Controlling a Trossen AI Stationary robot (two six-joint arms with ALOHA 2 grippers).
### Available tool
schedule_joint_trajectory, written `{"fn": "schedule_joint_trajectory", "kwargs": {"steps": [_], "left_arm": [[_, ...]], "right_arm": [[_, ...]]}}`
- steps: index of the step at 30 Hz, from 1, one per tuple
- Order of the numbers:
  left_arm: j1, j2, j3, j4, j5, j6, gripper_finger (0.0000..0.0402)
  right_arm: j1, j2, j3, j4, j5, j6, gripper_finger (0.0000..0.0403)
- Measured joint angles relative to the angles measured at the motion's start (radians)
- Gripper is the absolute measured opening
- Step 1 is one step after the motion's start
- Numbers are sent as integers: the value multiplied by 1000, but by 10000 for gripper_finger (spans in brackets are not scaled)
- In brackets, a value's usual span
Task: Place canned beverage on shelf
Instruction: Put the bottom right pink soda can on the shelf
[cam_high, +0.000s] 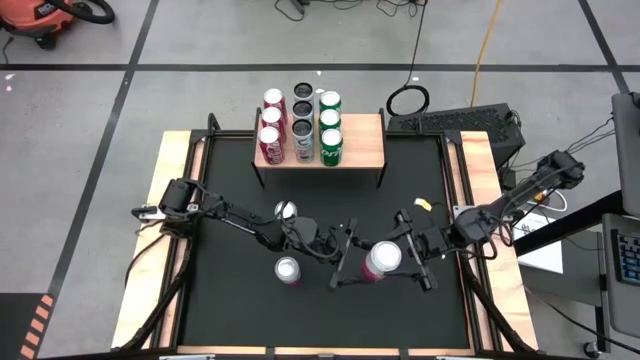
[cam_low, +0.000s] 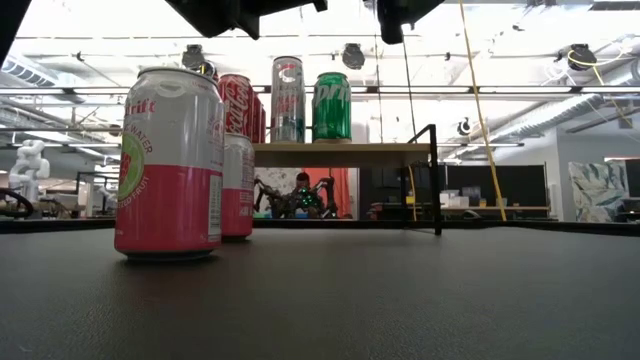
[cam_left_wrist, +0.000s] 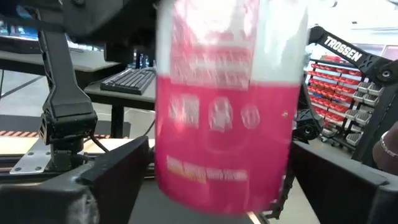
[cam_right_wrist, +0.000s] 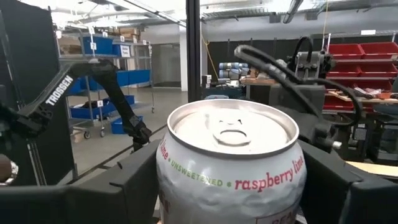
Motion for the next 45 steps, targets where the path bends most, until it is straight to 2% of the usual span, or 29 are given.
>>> {"fn": "schedule_joint_trajectory", "kwargs": {"steps": [6,15,20,23,28,33,38,45], "left_arm": [[-4,-42,-1,-101,-9,1,389],[-53,-126,-1,-430,-174,8,388],[-125,-182,-2,-580,-305,17,388],[-180,-202,-2,-653,-342,35,388],[-264,-215,-1,-708,-393,35,389],[-336,-214,-2,-705,-505,30,389],[-386,-213,-2,-698,-618,60,389],[-384,-213,-2,-698,-633,89,389]], "right_arm": [[0,-48,0,-58,18,13,273],[-27,-143,0,-154,65,-10,274],[-106,-192,0,-180,65,-51,274],[-177,-216,5,-196,64,-48,274],[-300,-199,119,-375,56,-33,274],[-423,-147,302,-589,-46,-73,274],[-549,-101,461,-790,-201,-143,274],[-739,-92,461,-843,-275,-222,274]]}}
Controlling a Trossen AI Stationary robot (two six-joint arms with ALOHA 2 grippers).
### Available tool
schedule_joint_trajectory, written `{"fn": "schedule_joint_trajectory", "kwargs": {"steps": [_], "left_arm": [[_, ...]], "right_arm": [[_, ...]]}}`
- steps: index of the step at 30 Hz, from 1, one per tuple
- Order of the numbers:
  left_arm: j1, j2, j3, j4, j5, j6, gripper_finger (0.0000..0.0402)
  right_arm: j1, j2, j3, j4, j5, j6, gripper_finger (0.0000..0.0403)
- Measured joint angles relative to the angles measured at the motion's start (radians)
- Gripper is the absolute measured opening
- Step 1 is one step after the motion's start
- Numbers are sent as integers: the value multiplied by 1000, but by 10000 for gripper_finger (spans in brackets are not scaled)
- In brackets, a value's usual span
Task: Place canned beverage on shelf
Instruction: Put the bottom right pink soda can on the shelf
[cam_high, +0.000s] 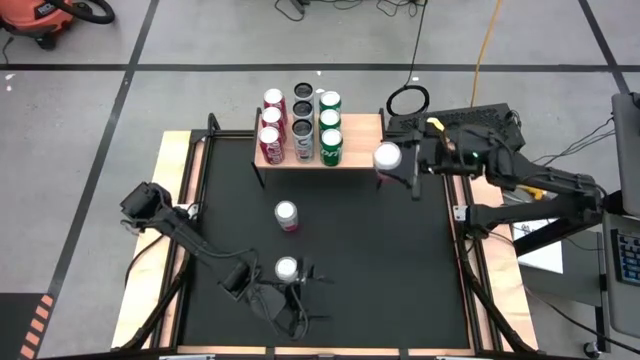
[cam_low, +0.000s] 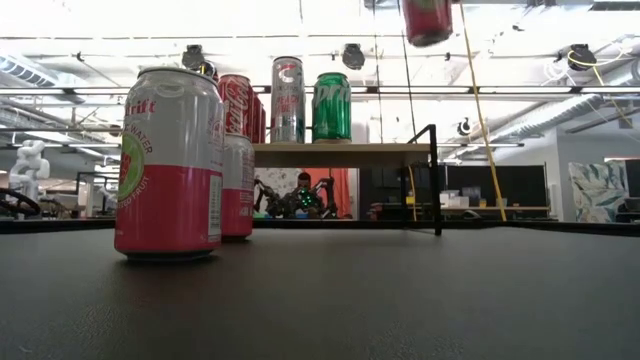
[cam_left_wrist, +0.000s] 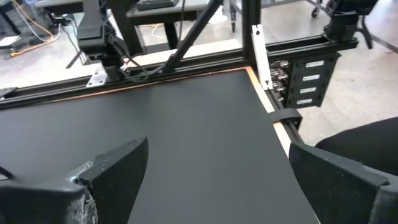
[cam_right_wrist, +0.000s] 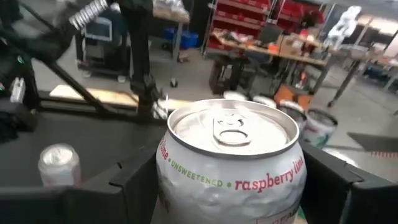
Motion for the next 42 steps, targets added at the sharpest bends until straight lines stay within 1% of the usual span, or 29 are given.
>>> {"fn": "schedule_joint_trajectory", "kwargs": {"steps": [4,13,18,20,25,28,31,33,36,42], "left_arm": [[22,0,0,0,0,0,389],[76,0,0,0,1,0,389],[103,0,0,-9,2,-1,389],[113,0,0,-10,2,-10,389],[137,0,0,-10,3,-27,389],[154,0,0,-10,6,-28,389],[173,0,0,-10,6,-28,389],[186,0,0,-10,6,-28,389],[201,0,0,-10,6,-28,389],[217,0,0,-10,6,-37,389]], "right_arm": [[-112,33,-29,20,-165,-9,275],[-371,183,-41,208,-469,-8,275],[-533,291,-41,296,-722,13,275],[-587,334,-41,344,-789,32,275],[-684,446,-42,498,-895,106,275],[-720,505,-42,596,-925,161,275],[-741,553,-42,667,-927,190,275],[-752,581,-42,698,-933,187,275],[-768,622,-42,731,-975,178,275],[-808,672,-42,761,-979,175,275]]}}
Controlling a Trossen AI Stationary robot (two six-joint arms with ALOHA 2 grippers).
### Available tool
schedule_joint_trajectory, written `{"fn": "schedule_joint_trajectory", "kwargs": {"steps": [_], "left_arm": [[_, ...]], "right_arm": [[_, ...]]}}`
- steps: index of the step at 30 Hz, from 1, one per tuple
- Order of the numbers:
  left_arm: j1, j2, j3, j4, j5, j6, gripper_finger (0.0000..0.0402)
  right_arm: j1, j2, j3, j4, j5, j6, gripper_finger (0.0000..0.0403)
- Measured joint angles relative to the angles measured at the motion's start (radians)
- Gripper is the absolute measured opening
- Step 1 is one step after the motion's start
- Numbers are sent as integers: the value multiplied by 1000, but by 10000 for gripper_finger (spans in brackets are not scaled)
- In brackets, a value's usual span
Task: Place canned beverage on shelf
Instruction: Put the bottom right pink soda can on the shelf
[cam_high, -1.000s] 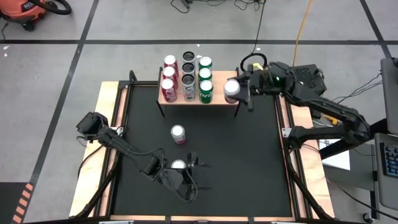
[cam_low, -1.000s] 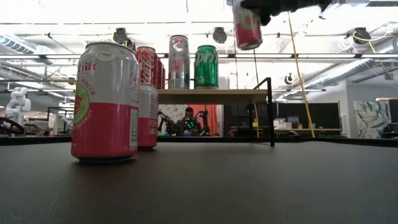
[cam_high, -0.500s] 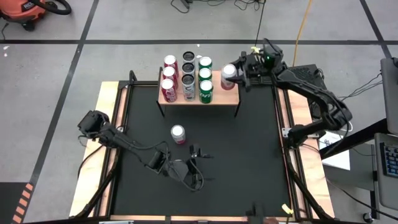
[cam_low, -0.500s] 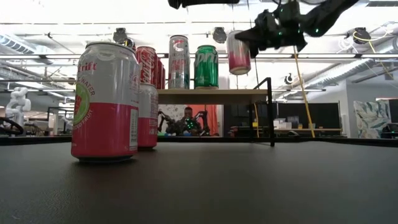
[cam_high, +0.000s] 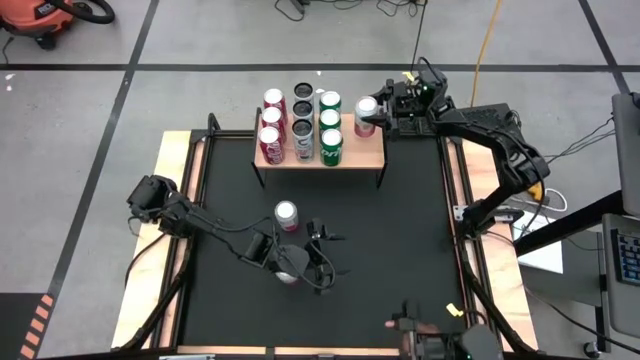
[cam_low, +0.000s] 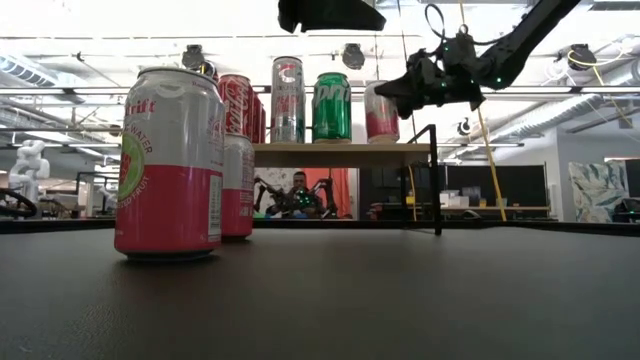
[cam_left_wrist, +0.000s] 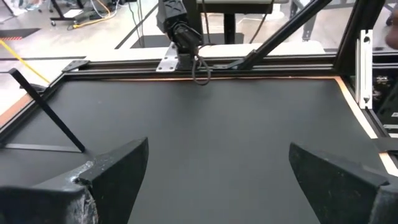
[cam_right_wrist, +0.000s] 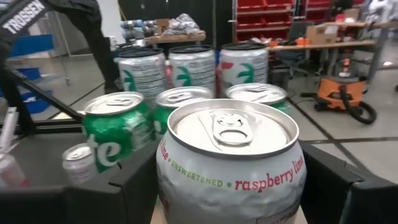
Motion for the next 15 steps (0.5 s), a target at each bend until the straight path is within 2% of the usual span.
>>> {"fn": "schedule_joint_trajectory", "kwargs": {"steps": [8,15], "left_arm": [[0,0,0,0,0,-16,389],[-1,0,0,0,0,-17,389]], "right_arm": [[-26,48,0,75,-55,15,275],[-25,100,0,121,-51,26,275]]}}
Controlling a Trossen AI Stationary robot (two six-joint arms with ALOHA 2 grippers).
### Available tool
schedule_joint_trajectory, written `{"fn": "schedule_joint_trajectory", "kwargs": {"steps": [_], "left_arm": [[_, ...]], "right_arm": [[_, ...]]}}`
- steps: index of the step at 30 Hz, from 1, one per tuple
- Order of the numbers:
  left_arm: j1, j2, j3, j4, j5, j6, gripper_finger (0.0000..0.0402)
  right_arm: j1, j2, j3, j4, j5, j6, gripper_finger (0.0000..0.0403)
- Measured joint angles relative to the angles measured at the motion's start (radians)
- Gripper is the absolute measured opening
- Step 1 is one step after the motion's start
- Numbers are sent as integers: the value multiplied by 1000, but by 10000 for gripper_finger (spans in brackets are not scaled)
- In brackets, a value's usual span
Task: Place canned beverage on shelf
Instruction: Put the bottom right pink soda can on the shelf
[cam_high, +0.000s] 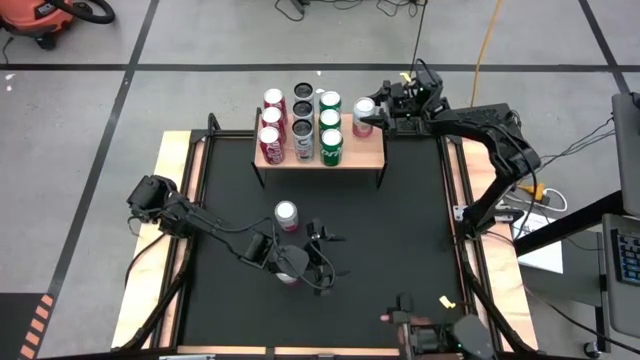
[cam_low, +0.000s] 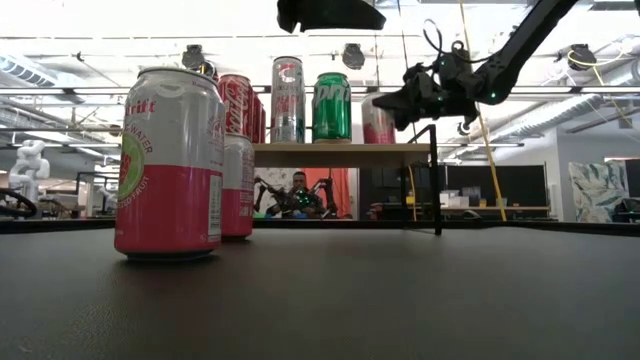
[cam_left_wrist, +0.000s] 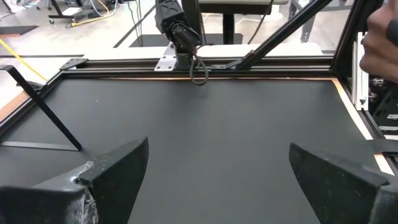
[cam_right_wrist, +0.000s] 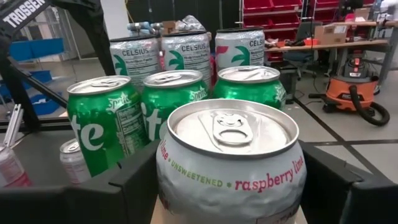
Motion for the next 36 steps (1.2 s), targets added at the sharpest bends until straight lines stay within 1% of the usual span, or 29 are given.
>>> {"fn": "schedule_joint_trajectory", "kwargs": {"steps": [19,27,36], "left_arm": [[0,0,0,-5,0,1,389],[0,0,0,-5,0,1,389],[0,0,0,-4,0,0,389]], "right_arm": [[-6,7,0,19,0,-7,275],[-6,7,0,18,2,-19,296],[-6,7,0,-5,4,-39,299]]}}
